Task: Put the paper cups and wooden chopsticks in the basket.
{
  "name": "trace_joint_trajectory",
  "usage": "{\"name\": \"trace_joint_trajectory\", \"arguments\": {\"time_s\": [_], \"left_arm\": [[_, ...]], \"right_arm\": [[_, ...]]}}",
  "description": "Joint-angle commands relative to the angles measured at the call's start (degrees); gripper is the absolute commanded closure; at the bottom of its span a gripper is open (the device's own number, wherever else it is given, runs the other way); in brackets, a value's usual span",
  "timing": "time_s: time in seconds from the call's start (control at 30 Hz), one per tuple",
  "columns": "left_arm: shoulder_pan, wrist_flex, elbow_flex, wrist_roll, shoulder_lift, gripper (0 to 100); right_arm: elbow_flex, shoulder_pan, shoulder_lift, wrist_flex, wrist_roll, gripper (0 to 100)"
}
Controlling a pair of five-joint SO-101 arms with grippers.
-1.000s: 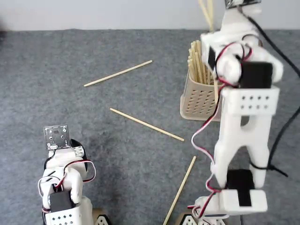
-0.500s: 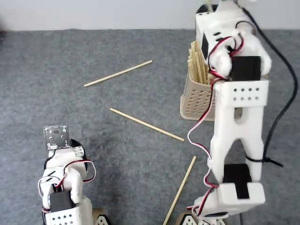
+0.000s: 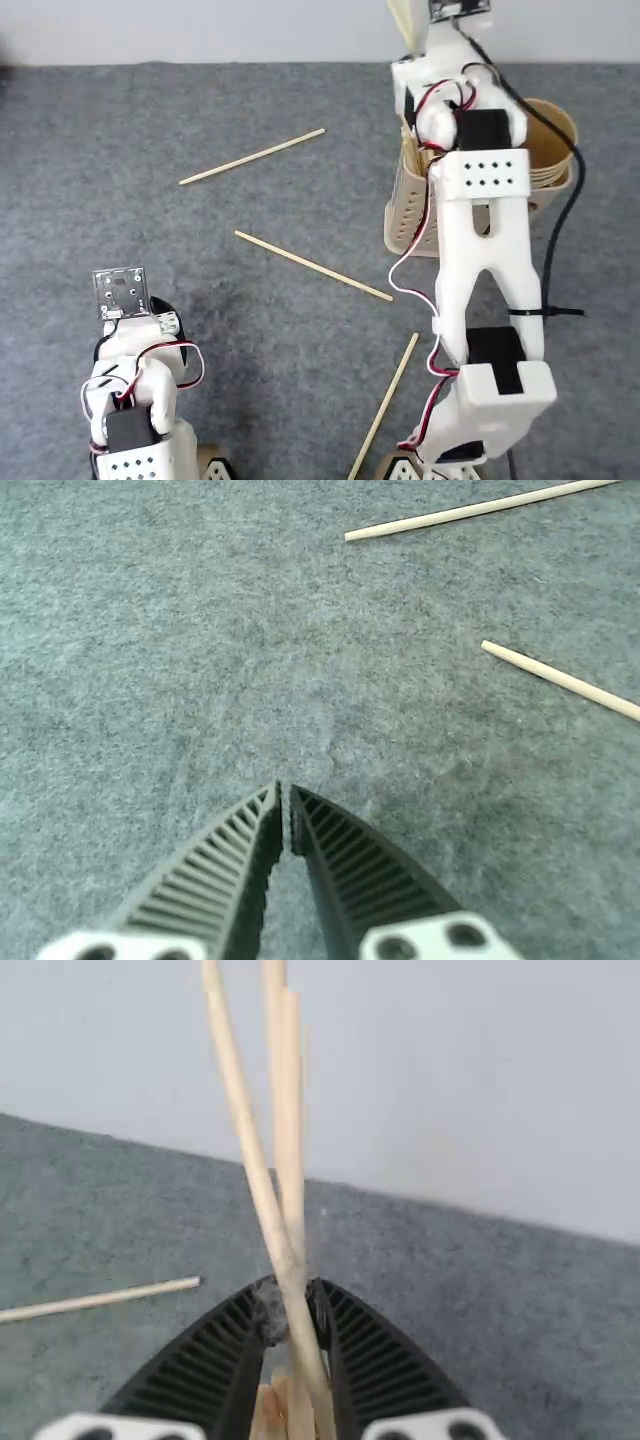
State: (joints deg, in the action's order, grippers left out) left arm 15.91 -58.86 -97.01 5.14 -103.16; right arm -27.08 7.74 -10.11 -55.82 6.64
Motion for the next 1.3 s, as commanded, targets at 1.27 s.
{"name": "trace_joint_trajectory", "arguments": {"time_s": [1.27], "left_arm": [[0.5,-0.1,0.5,-0.4,-0.5,99]], "right_arm": [[-0.3,-0.8,19.4,-15.9,-4.7,98.9]]}}
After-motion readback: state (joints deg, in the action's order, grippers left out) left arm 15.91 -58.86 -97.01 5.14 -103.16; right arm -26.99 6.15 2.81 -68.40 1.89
